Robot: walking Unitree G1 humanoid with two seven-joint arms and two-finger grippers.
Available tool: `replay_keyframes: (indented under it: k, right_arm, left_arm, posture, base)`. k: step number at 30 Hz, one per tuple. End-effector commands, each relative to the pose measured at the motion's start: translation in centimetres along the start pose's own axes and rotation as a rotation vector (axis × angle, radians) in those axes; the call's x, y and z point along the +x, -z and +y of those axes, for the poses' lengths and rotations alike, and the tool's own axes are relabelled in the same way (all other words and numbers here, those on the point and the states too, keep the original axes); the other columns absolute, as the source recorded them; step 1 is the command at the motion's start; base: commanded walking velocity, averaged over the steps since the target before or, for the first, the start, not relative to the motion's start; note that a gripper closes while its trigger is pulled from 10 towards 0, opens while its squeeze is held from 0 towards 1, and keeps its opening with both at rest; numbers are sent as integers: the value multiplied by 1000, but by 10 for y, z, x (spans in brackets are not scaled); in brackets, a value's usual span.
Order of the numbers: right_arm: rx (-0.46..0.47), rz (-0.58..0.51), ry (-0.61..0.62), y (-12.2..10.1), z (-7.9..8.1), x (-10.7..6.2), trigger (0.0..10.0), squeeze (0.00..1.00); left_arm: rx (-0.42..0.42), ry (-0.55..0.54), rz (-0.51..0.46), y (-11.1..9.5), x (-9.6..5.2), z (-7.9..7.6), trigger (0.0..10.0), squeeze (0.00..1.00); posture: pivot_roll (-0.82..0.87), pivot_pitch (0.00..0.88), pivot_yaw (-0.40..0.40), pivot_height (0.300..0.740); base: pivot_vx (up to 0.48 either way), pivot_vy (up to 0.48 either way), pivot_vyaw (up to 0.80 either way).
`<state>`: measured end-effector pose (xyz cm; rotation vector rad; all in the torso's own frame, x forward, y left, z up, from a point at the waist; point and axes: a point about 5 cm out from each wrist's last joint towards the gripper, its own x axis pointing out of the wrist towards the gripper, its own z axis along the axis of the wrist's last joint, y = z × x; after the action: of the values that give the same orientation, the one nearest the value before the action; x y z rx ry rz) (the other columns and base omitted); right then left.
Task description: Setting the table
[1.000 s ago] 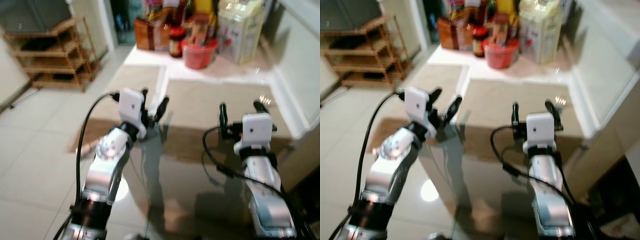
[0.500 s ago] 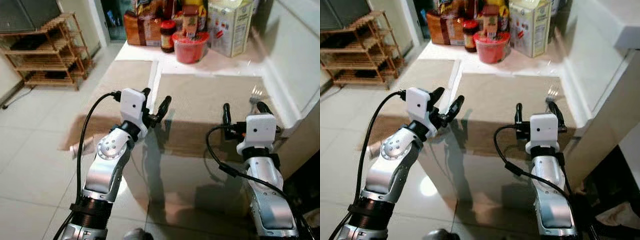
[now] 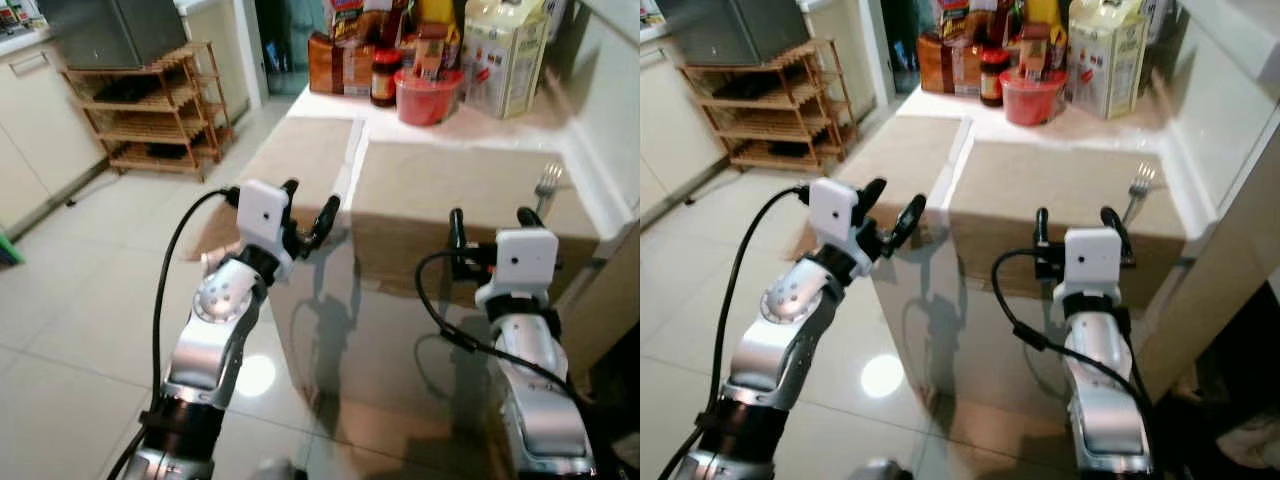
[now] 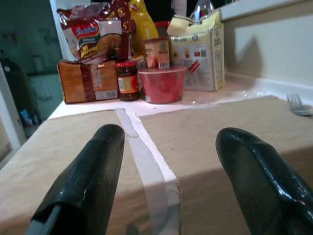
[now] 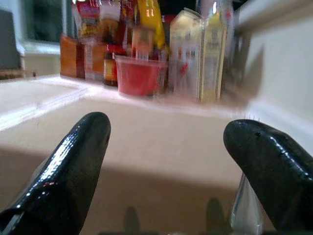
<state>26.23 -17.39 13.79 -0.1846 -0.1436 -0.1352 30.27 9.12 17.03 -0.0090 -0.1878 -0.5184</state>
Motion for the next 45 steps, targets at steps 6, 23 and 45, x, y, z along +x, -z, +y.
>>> replay_keyframes:
  k: [6,23,45]
  right_arm:
    - [43,64,59,8,-8,2,10000,0]
    - [22,169,159,23,-18,4,10000,0]
    - [1,209,210,30,-27,16,10000,0]
  left_arm:
    - [21,-7,5,-1,-1,3,10000,0]
    - [53,0,7,-3,0,3,10000,0]
    - [66,-5,10,-5,-3,5,10000,0]
  posture:
    - [-6,0,79,727]
    - [2,0,85,727]
    - [22,0,86,727]
  base:
    - [0,0,0]
    - [0,0,0]
    - [0,0,0]
